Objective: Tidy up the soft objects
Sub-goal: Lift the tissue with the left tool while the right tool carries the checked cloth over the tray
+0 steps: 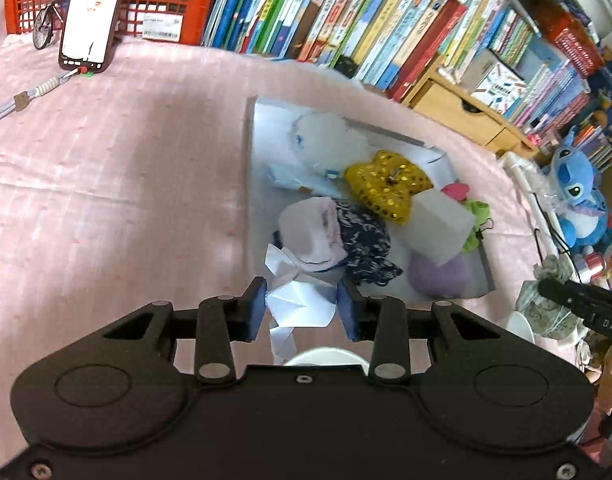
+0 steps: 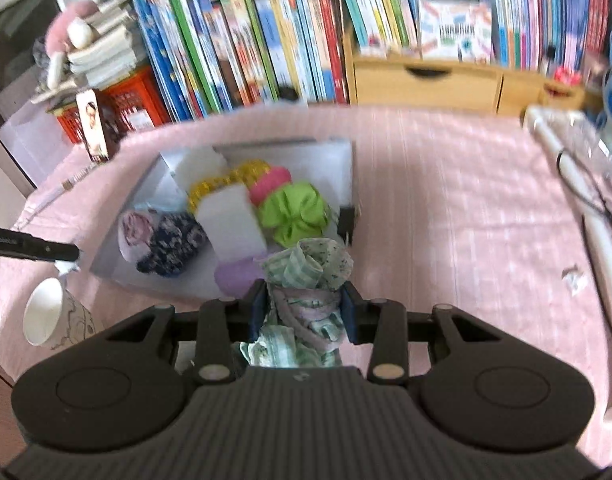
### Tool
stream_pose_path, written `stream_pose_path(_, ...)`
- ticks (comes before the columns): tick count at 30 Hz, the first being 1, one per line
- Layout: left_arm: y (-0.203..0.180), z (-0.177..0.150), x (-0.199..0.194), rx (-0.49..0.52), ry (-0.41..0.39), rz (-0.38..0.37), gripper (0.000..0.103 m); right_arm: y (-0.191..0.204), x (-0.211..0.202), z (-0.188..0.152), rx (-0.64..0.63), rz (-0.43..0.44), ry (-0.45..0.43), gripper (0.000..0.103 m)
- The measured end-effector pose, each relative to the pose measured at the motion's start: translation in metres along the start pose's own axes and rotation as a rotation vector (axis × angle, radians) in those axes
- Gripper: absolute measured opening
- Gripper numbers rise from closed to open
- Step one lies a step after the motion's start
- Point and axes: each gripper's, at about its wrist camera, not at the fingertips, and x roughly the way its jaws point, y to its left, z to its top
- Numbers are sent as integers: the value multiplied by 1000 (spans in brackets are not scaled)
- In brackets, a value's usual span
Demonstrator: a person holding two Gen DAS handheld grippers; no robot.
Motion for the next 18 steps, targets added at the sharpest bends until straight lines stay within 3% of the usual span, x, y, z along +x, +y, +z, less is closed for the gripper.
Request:
stream_pose_path(5,-9,-13,-8,35,-81,31,36,16,-19,-10,-50,-14,-130,43)
stream_pose_path(18,-45,-47,-38,174,-332,113,36,33,-44,-30,-65,18,-341,44)
